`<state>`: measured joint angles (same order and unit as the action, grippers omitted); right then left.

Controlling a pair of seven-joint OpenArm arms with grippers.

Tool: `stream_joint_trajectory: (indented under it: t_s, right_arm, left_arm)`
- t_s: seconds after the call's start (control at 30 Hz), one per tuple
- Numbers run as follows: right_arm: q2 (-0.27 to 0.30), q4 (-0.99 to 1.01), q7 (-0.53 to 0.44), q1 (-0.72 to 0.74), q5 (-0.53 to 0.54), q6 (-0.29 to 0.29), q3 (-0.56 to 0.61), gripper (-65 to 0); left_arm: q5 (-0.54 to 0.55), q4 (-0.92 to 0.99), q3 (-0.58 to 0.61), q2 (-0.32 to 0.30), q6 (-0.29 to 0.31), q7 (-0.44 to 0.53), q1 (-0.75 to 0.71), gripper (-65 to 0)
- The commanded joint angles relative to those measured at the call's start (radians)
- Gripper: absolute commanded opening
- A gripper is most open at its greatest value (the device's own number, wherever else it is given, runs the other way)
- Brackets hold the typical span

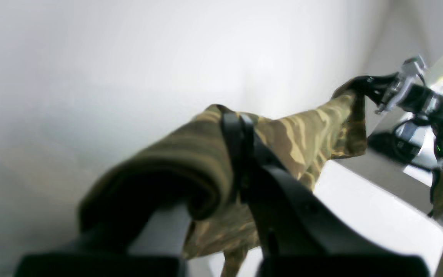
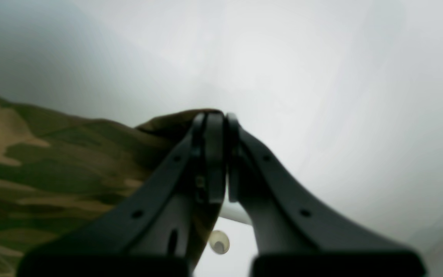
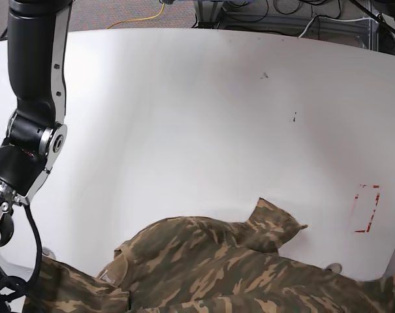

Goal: Layout the t-shirt on the table in an organized manner, then fold the t-shirt properly
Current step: 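Swing the lifted shirt outward and lay it across the table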

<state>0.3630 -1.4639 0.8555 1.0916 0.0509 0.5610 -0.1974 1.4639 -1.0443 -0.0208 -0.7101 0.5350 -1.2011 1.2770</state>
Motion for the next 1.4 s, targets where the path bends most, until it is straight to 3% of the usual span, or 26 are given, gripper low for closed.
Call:
stream_joint_trajectory:
  t_s: [0.0,0.4,0.63,0.83,1.13,1.37]
  right_arm:
    - [0.018,0.022,-0.034,0.081,-0.001,-0.006,0.013,-64.8]
    - [0.035,0.047,-0.026,0.124,-0.001,-0.006,0.025,-64.8]
    - [0.04,-0.067,0.038,0.025,0.0,-0.008,0.02,-64.8]
    - [0.041,-0.246,0.14,-0.13,0.0,-0.008,0.013,-64.8]
    - [0.031,-0.47,0.189,-0.439,0.007,-0.005,-0.096,-64.7]
    - [-0.042,-0.551,0.189,-0.687,0.007,-0.005,-0.169,-64.7]
  left_arm:
    - [-0.004,0.002,0.0,0.014,0.004,0.04,0.032,-65.0]
    - [-0.045,0.002,0.0,0.111,0.001,0.031,0.032,-65.0]
    - [-0.013,0.003,-0.001,0.111,0.0,-0.003,0.032,-65.0]
    - [0.02,0.002,-0.001,0.06,-0.002,-0.004,-0.139,-65.0]
    - [0.02,0.0,-0.008,-0.032,-0.002,-0.004,-0.481,-65.0]
    - [0.02,-0.004,-0.058,-0.053,-0.002,-0.004,-0.796,-65.0]
